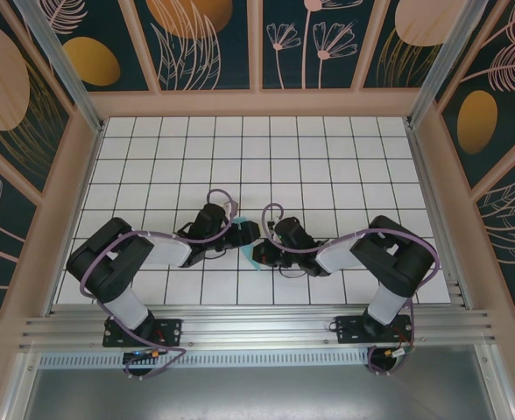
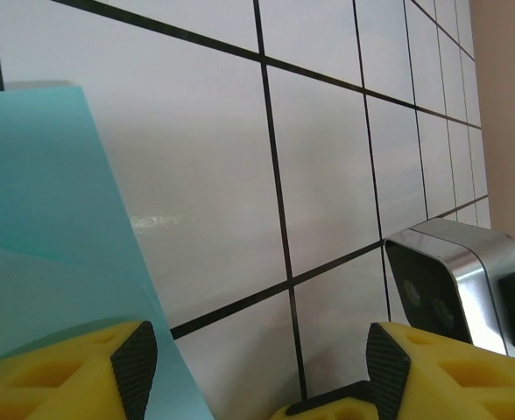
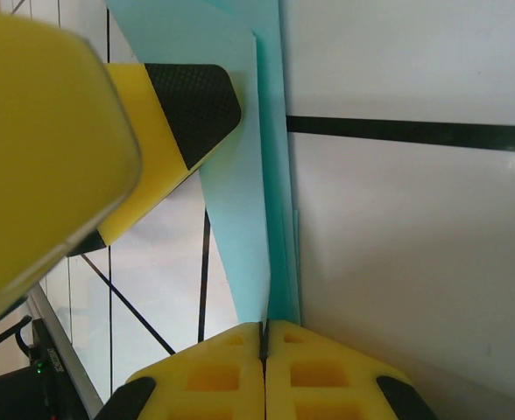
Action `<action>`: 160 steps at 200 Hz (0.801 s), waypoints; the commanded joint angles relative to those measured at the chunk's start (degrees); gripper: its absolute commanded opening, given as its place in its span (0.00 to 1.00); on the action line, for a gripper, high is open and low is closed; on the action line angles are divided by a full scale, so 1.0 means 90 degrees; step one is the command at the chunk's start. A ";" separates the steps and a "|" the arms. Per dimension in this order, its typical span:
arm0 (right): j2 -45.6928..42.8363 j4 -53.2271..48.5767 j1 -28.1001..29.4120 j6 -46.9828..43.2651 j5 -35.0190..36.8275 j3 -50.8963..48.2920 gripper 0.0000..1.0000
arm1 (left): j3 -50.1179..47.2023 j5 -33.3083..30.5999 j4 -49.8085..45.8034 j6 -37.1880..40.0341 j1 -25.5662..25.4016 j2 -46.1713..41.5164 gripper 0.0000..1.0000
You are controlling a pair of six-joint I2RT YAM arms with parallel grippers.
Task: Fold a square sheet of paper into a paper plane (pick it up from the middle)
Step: Perform the fifth fold on the wing at the bottom-center of the table.
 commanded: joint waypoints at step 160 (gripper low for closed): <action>-0.0586 -0.1303 0.0180 -0.0113 -0.0127 0.0020 0.16 | -0.0036 -0.0253 -0.0736 0.0391 0.0000 0.0254 0.66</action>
